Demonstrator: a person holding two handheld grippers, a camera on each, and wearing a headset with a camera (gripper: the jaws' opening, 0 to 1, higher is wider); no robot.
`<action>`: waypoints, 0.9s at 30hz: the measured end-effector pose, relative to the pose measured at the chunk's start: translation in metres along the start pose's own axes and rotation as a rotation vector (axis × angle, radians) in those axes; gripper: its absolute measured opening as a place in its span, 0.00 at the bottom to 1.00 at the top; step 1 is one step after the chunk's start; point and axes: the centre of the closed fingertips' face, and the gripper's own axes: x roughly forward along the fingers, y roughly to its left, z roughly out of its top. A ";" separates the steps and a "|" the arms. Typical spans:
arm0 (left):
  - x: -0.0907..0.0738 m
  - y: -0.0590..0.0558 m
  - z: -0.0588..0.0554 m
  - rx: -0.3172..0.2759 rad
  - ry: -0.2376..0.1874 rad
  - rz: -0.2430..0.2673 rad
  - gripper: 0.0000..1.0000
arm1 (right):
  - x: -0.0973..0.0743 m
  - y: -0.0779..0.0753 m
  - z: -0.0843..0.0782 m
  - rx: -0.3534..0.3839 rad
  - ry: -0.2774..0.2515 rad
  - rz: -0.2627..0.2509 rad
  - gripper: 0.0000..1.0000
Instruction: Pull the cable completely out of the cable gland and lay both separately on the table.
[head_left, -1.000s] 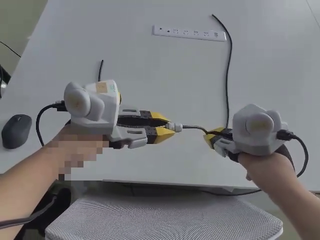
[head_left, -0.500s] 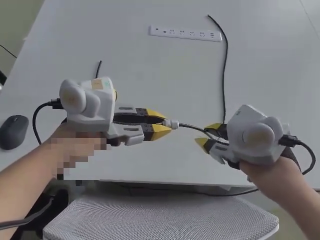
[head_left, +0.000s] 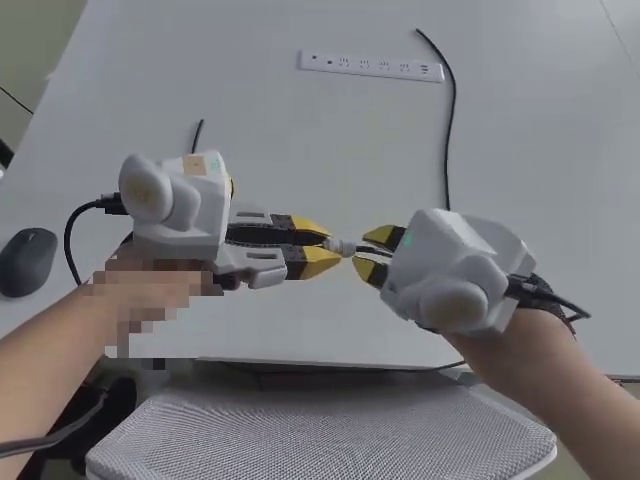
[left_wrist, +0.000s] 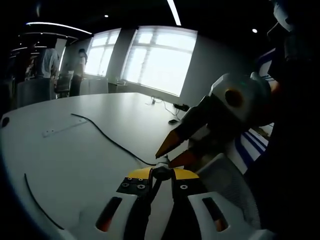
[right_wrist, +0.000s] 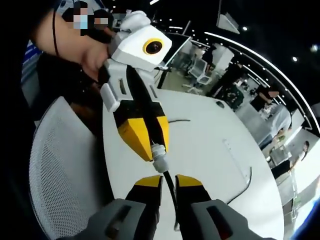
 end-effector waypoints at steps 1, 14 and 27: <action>0.000 0.000 0.000 0.000 0.000 0.001 0.15 | 0.000 0.000 0.000 -0.005 0.003 0.001 0.04; 0.003 0.000 -0.001 0.010 0.011 0.003 0.15 | 0.001 -0.003 -0.006 0.026 0.011 0.002 0.01; 0.003 0.004 0.002 0.014 0.003 0.019 0.15 | 0.002 -0.012 -0.011 0.124 -0.005 -0.011 0.00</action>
